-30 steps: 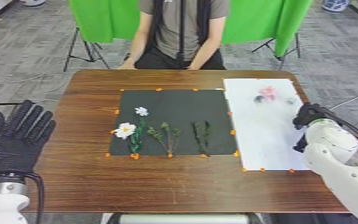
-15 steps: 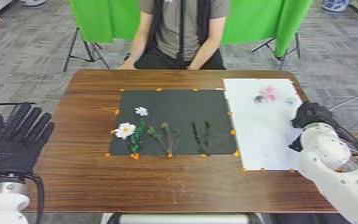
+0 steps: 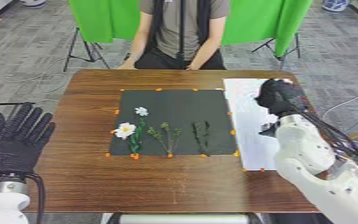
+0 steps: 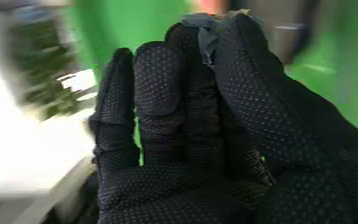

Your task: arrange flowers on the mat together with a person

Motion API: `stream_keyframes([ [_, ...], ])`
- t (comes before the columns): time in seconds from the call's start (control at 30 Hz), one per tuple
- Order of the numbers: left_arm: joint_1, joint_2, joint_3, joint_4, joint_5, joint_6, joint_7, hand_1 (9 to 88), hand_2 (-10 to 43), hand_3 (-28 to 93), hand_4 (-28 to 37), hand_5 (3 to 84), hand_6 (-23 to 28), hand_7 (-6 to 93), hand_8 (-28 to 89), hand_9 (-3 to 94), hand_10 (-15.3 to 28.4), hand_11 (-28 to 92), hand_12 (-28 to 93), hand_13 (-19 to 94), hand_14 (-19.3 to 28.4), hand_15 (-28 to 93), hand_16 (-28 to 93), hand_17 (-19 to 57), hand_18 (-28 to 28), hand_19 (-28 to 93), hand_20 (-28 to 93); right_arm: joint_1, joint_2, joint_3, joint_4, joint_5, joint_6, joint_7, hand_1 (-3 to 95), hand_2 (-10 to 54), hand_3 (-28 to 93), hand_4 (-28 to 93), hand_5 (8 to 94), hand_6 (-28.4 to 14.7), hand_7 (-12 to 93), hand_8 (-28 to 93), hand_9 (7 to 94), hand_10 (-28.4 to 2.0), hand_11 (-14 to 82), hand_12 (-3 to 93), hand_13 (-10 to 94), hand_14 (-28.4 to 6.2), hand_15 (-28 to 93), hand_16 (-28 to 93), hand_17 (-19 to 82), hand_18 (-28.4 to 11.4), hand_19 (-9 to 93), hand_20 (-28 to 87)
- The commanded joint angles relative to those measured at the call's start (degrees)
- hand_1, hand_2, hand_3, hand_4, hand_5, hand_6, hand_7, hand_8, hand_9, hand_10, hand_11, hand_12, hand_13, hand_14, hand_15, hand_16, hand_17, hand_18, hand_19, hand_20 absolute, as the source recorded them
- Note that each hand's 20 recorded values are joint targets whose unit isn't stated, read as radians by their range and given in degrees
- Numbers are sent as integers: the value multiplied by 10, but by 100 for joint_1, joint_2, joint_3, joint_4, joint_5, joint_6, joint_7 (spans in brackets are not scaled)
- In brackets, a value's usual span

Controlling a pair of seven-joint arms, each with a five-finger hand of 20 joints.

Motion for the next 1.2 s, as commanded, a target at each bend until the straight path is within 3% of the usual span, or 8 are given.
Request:
stream_keyframes([
  [0.03,-41,71,116,81,-19,6,-107,237,124,692,-283,412,75,106,-88,334,132,144,72,229,139,237,-58,-52,110,282,98,1155,-1018,-1049,-35,144,-193,-437,615,-95,656,-283,639,11,457,7,737,-95,210,519,595,-65,560,485,265,-184,693,312],
  [0.13,-35,66,118,72,-16,24,-114,238,125,692,-283,412,75,105,-88,334,132,143,71,229,139,237,-58,-52,110,281,98,1459,-1330,-1472,155,231,-353,-670,614,-95,657,-283,637,13,457,10,737,-93,209,520,595,-64,560,486,265,-184,693,314],
  [0.23,-51,90,147,64,-212,-5,-42,239,125,691,-283,412,75,105,-89,334,132,144,71,229,138,234,-58,-52,110,280,98,1738,-1657,-1777,423,708,-520,-798,609,-95,659,-283,633,15,459,10,736,-90,208,520,594,-63,560,487,266,-184,693,314],
  [0.5,-140,117,197,78,-195,111,-100,240,126,691,-283,408,74,106,-89,331,132,143,70,229,137,233,-58,-49,108,277,98,2390,-2106,-2803,1080,586,-712,-946,603,-95,663,-283,625,20,464,3,731,-86,210,520,593,-58,555,486,265,-181,690,316],
  [0.83,-129,137,214,67,-221,123,-136,238,124,696,-283,409,74,108,-89,332,130,147,70,230,137,234,-58,-48,108,276,100,2535,-2342,-3323,1402,315,-866,-809,599,-95,663,-283,613,26,468,-5,724,-78,209,514,589,-51,538,488,268,-179,687,319],
  [1.03,-246,202,293,88,-820,35,30,239,124,696,-283,411,76,107,-89,336,132,150,70,231,137,235,-58,-48,108,275,100,2565,-2439,-3575,1551,61,-661,-611,595,-95,665,-283,586,30,469,-12,703,-72,200,504,577,-44,526,489,268,-180,687,320],
  [1.1,-275,150,284,88,-833,45,-26,240,124,694,-283,412,77,108,-90,336,134,151,70,232,137,237,-58,-48,108,275,100,2538,-2438,-3583,1580,-3,-729,-626,594,-95,664,-283,576,31,474,-14,700,-72,199,499,576,-42,526,487,268,-179,687,319],
  [1.2,-254,149,257,83,-941,37,31,240,124,696,-283,414,78,108,-91,337,136,151,69,233,139,240,-58,-47,107,275,101,2588,-2403,-3682,1604,-92,-624,-589,592,-95,664,-283,565,30,478,-18,692,-69,200,496,570,-42,526,485,268,-179,688,317],
])
